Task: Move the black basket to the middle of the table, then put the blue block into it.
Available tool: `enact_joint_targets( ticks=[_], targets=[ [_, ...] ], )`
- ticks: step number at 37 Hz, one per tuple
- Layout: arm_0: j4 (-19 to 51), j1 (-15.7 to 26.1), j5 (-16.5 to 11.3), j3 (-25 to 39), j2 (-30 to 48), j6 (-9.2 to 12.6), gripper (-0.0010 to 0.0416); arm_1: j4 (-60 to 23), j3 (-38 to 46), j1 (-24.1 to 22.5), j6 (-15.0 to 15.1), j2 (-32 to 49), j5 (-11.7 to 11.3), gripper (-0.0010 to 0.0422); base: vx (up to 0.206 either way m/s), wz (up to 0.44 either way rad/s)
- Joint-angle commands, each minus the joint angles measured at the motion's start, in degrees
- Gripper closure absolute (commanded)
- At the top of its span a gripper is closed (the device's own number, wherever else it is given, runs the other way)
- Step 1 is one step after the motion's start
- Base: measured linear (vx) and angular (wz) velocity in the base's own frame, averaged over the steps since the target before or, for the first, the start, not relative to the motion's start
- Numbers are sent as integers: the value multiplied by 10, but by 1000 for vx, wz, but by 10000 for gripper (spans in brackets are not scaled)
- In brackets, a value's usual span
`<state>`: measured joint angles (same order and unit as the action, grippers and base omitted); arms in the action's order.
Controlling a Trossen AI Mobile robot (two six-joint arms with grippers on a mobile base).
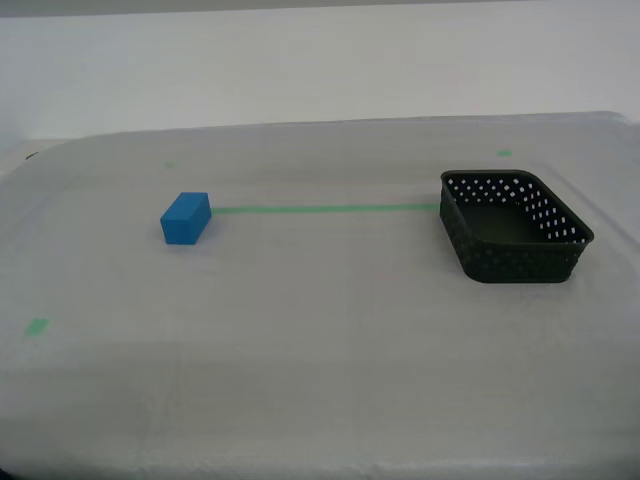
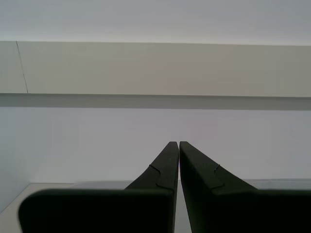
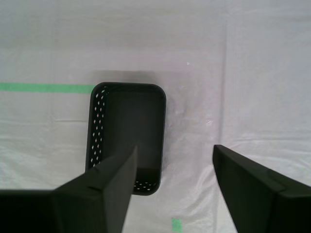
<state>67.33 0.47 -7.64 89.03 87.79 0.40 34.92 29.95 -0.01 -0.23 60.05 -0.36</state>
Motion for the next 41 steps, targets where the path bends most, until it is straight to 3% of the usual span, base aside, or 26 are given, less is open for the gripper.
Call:
enact_joint_targets(
  ticks=[1, 13, 16, 31, 41],
  targets=[
    [1, 0, 2, 0, 0, 3, 124, 3, 0, 0, 1, 0, 0, 412, 0, 0],
    [2, 1, 2, 0, 0, 1, 4, 3, 0, 0, 1, 0, 0, 412, 0, 0],
    [2, 2, 2, 0, 0, -10, 10, 3, 0, 0, 1, 0, 0, 412, 0, 0],
    [1, 9, 7, 0, 0, -10, 12, 3, 0, 0, 1, 0, 0, 412, 0, 0],
    [1, 15, 23, 0, 0, 4, 12, 3, 0, 0, 1, 0, 0, 412, 0, 0]
  ],
)
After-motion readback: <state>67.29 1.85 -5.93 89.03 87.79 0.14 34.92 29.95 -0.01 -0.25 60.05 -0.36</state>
